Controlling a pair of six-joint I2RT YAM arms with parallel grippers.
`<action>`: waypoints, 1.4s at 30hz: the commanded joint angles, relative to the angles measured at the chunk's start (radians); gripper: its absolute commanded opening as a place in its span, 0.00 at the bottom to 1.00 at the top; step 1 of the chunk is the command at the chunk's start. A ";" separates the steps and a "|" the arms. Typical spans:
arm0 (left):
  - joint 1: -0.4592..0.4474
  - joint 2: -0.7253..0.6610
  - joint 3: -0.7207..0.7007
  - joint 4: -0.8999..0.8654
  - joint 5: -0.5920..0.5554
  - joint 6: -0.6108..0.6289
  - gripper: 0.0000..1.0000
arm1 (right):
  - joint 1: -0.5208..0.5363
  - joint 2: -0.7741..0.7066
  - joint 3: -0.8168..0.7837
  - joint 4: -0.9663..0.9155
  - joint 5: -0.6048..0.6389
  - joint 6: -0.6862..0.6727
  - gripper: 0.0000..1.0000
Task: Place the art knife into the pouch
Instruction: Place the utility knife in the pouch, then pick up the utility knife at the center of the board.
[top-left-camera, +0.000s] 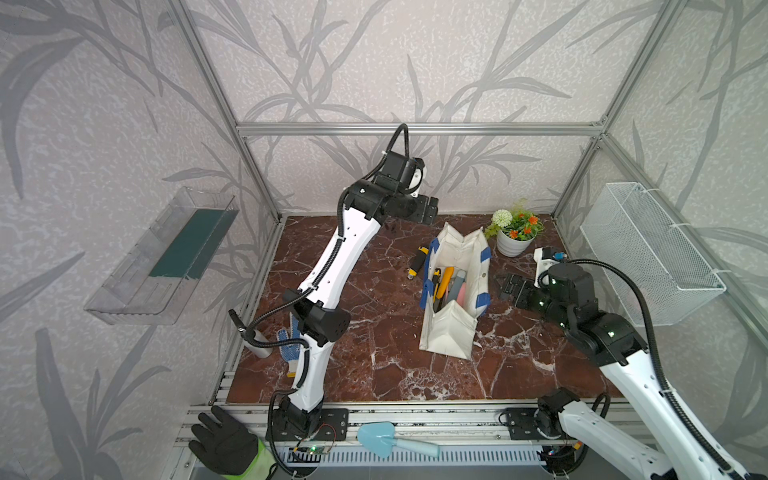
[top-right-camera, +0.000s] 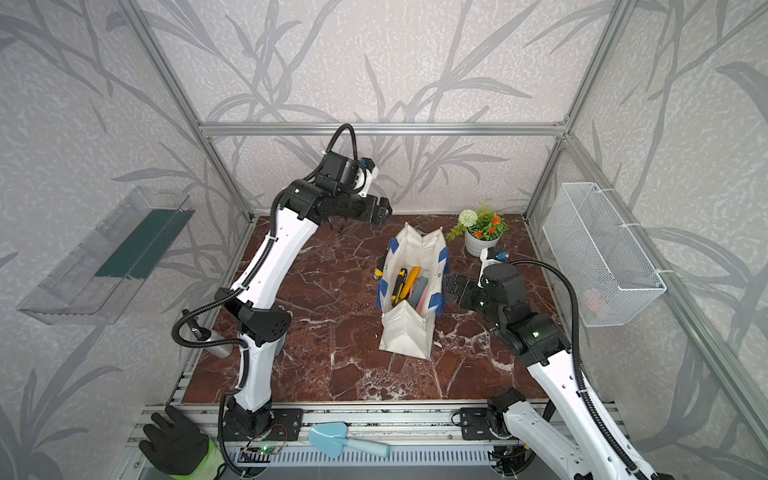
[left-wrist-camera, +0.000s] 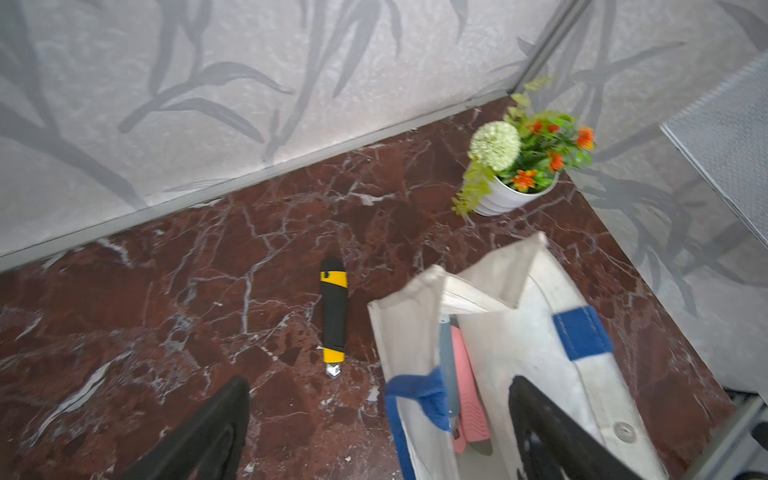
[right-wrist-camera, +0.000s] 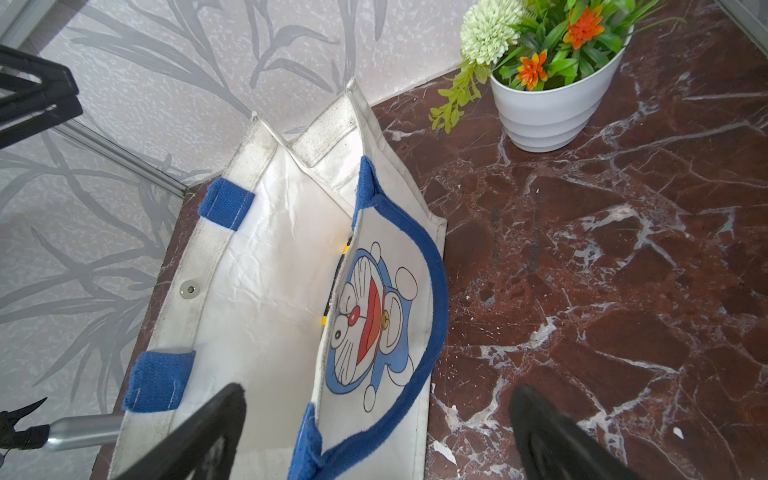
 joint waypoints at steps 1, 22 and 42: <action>0.052 -0.016 -0.013 -0.018 -0.049 -0.024 0.95 | -0.003 -0.010 -0.001 -0.002 0.010 -0.032 0.99; 0.190 0.357 0.001 0.055 0.285 -0.102 0.64 | -0.003 0.057 0.055 0.106 -0.196 -0.135 0.99; 0.070 0.542 -0.004 0.090 0.114 -0.020 0.64 | -0.003 0.056 0.042 0.087 -0.121 -0.119 0.99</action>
